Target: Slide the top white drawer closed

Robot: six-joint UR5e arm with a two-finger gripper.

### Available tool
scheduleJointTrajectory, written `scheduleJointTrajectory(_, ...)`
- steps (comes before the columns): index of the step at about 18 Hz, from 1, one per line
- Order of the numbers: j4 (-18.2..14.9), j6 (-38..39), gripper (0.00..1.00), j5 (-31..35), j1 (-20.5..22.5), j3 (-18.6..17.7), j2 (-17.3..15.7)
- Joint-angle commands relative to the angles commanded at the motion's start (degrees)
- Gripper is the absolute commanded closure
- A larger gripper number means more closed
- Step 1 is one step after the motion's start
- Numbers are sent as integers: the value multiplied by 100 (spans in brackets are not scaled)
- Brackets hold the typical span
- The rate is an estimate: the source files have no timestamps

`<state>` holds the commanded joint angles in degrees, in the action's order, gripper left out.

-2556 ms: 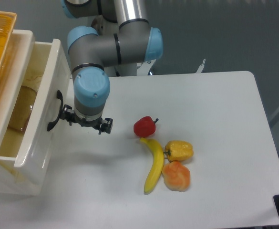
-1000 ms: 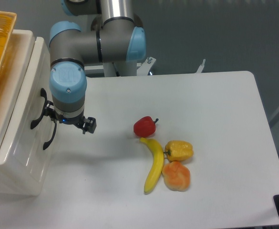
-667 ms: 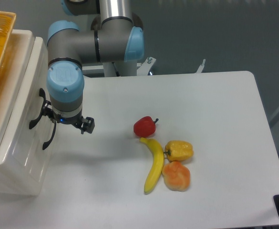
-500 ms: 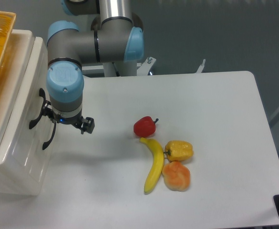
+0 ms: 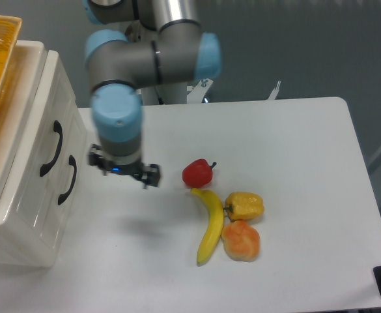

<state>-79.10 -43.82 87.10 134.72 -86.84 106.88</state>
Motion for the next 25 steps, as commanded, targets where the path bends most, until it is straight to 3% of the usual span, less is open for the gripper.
scheduleJointTrajectory(10,-70,-2692,0,773,1213,-219,-334)
scheduleJointTrajectory(15,-61,-3088,0,791,1618,-396,-474)
scheduleJointTrajectory(25,-158,-3115,0,633,2303,-632,-976)
